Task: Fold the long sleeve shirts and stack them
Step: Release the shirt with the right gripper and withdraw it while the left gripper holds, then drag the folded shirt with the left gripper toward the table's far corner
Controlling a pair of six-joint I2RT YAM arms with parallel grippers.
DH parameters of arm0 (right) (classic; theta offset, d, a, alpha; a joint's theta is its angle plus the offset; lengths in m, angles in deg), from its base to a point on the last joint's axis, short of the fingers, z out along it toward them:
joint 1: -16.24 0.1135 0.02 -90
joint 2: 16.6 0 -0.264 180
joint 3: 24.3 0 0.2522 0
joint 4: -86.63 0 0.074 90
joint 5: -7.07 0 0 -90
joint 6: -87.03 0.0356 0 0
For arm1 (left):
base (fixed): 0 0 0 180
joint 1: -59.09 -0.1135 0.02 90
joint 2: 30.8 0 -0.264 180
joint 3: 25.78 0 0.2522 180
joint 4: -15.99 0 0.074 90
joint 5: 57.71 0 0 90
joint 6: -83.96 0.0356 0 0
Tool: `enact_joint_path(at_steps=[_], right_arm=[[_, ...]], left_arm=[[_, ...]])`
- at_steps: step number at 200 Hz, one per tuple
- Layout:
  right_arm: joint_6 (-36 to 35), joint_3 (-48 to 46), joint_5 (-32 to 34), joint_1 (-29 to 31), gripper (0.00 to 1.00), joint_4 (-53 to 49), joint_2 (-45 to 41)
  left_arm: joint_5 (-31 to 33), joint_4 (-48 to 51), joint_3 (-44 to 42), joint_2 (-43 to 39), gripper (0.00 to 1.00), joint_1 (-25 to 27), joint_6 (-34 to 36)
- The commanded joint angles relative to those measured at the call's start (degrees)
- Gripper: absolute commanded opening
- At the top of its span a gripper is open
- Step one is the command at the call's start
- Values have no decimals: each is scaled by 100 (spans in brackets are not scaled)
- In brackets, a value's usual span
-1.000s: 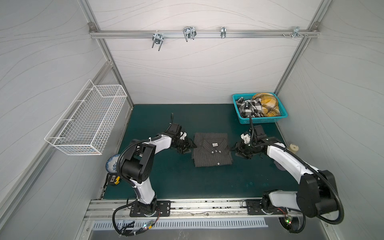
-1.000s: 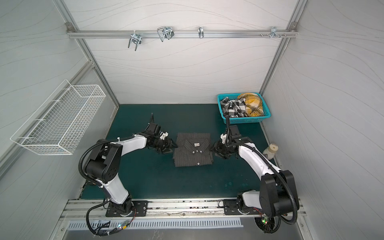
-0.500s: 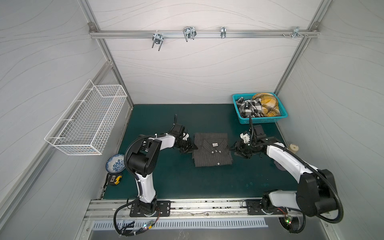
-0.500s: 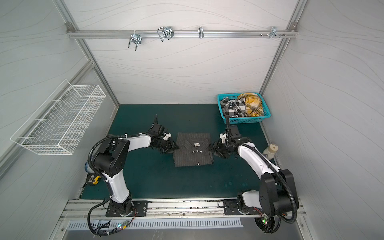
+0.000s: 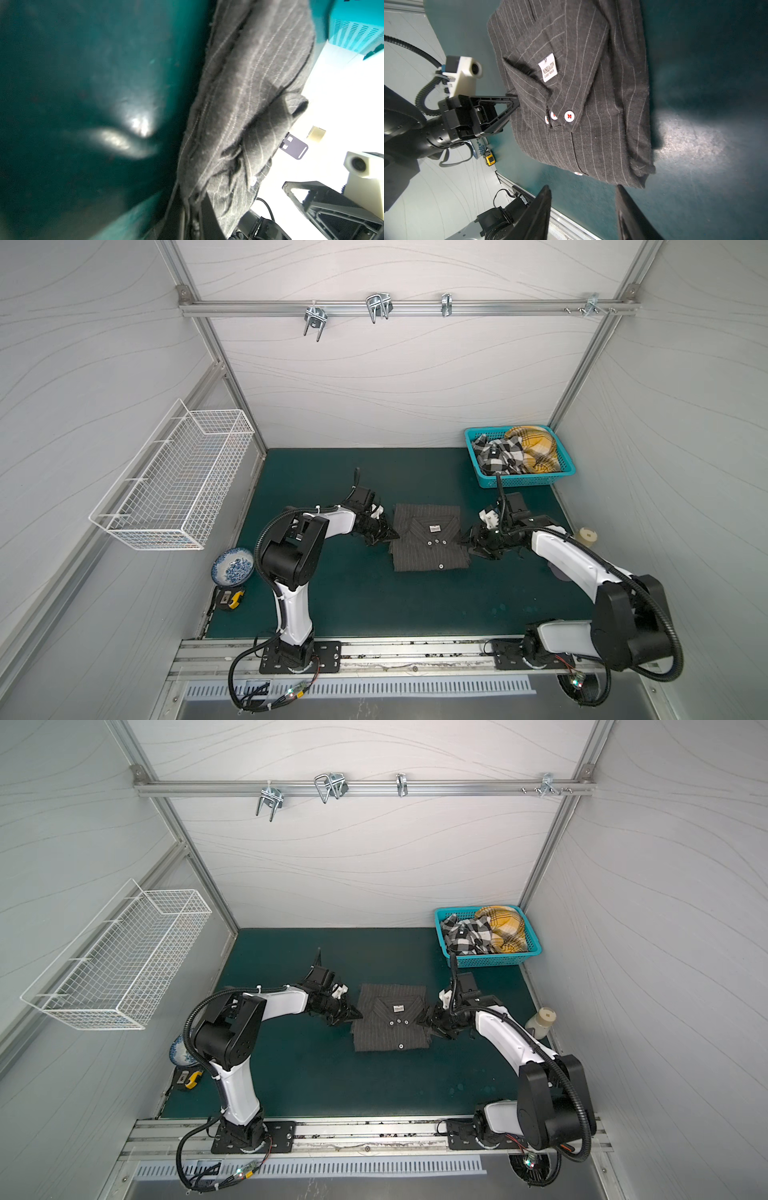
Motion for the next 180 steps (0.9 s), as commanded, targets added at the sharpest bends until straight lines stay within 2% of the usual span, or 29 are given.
enact_joint_path(at_steps=[1, 22, 81, 180], right_arm=[[-2, 12, -16, -46, 51, -16, 2], [-45, 56, -7, -69, 51, -72, -7], [-111, 109, 2, -122, 51, -150, -7], [-165, 103, 49, -152, 51, -154, -16]], left_arm=[[15, 166, 279, -63, 4, 43, 136], [141, 438, 337, -135, 0, 28, 375], [593, 1110, 409, -270, 0, 17, 982], [1221, 1745, 571, -311, 0, 4, 1450]])
